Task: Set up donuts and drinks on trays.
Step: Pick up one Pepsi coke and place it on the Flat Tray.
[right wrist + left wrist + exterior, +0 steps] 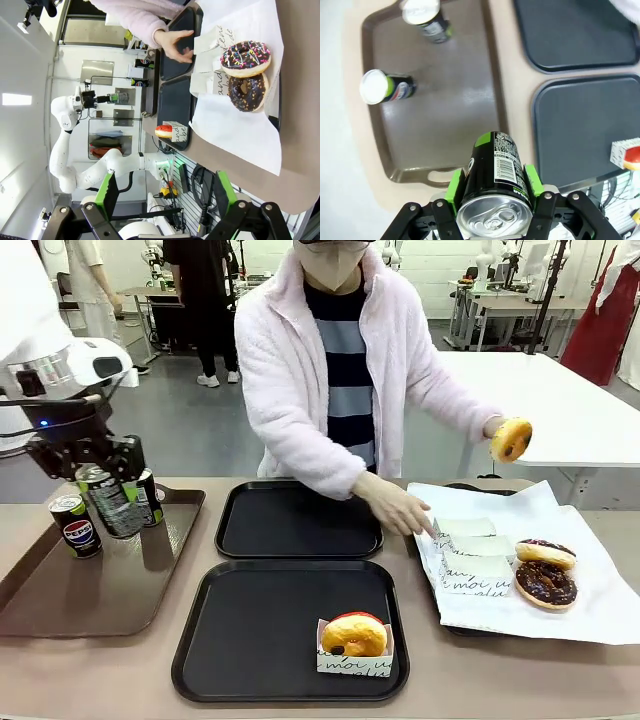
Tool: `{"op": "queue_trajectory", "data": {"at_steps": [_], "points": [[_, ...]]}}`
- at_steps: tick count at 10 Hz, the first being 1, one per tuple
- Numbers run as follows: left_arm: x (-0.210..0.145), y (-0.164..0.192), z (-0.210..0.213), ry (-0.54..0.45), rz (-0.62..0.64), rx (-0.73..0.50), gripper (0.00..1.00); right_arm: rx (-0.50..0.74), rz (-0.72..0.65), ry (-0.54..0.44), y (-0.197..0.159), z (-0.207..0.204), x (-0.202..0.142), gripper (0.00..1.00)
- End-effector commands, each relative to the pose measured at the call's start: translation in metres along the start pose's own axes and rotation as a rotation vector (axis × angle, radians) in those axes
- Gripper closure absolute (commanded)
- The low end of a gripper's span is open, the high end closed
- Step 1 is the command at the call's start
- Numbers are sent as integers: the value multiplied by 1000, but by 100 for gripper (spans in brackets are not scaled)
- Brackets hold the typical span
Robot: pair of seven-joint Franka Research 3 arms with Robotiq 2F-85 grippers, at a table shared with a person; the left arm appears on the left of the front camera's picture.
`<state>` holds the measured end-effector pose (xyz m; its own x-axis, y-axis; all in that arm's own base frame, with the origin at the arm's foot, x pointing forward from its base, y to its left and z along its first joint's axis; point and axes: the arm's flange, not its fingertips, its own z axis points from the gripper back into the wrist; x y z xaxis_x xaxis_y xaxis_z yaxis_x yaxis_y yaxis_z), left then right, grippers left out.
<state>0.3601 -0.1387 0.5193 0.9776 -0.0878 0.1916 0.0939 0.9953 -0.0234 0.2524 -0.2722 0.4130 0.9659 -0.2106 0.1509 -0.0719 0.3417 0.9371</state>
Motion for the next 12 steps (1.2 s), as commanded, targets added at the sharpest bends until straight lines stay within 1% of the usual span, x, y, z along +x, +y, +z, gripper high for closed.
{"op": "queue_trajectory", "data": {"at_steps": [1, 3, 5, 7, 9, 10, 11, 12], "points": [[5, -29, 2, -10, -79, -27, 41, 14, 11, -6, 0, 1, 0, 0], [10, -69, 0, 6, -170, -41, 41, 14, 11, -6, 0, 1, 0, 0], [13, -105, -10, 73, -279, -48, 41, 14, 11, -6, 0, 1, 0, 0], [10, -135, -21, 78, -334, -24, 41, 14, 11, -6, 0, 1, 0, 0], [8, -151, -27, 89, -331, -10, 41, 14, 11, -6, 0, 1, 0, 0], [3, -146, -24, 102, -343, 22, 41, 14, 11, -6, 0, 1, 0, 0], [3, -149, -34, 97, -341, -27, 41, 14, 11, -6, 0, 1, 0, 0], [3, -149, -34, 97, -341, -27, 41, 14, 11, -6, 0, 1, 0, 0]]}}
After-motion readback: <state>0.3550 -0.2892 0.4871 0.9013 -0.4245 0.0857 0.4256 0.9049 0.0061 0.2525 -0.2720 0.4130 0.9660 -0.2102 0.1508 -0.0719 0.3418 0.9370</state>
